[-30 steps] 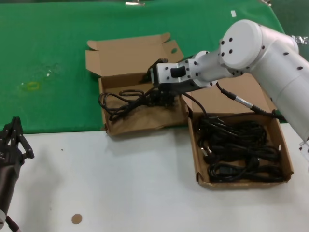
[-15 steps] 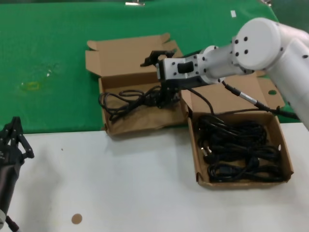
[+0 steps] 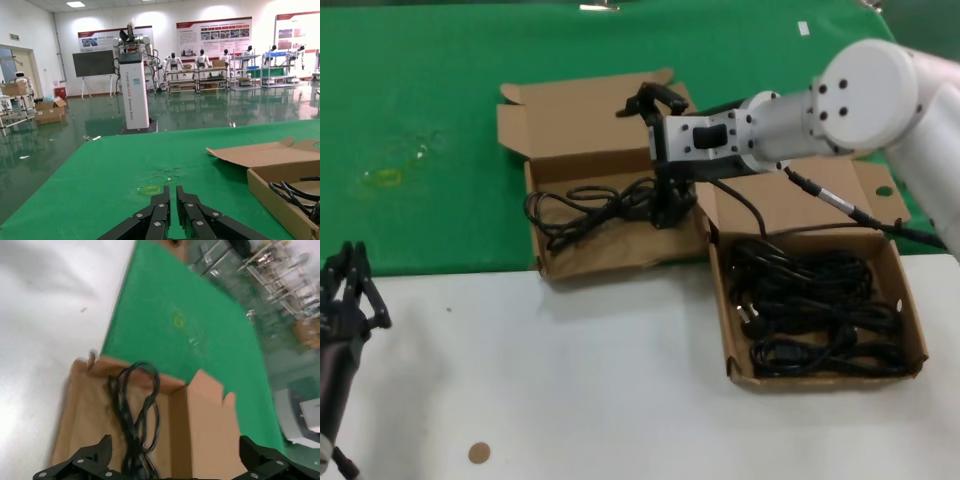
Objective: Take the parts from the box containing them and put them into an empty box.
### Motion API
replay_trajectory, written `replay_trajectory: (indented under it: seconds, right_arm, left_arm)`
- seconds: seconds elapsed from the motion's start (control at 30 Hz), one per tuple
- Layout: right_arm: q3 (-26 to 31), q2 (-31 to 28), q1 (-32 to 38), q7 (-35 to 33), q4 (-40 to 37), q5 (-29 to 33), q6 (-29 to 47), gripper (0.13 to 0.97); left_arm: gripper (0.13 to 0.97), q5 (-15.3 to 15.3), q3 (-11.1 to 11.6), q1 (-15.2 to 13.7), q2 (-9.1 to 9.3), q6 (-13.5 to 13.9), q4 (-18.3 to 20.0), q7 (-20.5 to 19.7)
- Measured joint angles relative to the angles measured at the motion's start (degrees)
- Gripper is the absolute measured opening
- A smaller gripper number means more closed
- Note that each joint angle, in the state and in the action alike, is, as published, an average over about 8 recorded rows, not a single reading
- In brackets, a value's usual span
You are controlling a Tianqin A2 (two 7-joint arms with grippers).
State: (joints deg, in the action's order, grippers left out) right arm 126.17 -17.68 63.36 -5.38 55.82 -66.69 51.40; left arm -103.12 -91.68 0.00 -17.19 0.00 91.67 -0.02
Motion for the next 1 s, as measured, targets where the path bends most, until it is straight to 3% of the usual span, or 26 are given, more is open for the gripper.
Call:
replay_trajectory:
  seconds: [0.17,0.4,0.7,1.0]
  right_arm:
    - [-1.31,0.02,-2.41,0.21,1.36,-1.39,-1.95,0.892]
    - [-4.20,0.06,-7.70,0.65,4.36,-4.43,-6.25,0.942]
    - [-8.34,0.12,-15.32,1.30,8.66,-8.81,-12.42,0.962]
    - [-12.52,0.18,-23.00,1.95,13.01,-13.20,-18.63,0.966]
  left_arm:
    - [0.190,0.00,0.00,0.00,0.00,0.00,0.00,0.00]
    - [0.212,0.00,0.00,0.00,0.00,0.00,0.00,0.00]
    - [0.341,-0.01,0.00,0.00,0.00,0.00,0.00,0.00]
    - [0.541,-0.01,0.00,0.00,0.00,0.00,0.00,0.00]
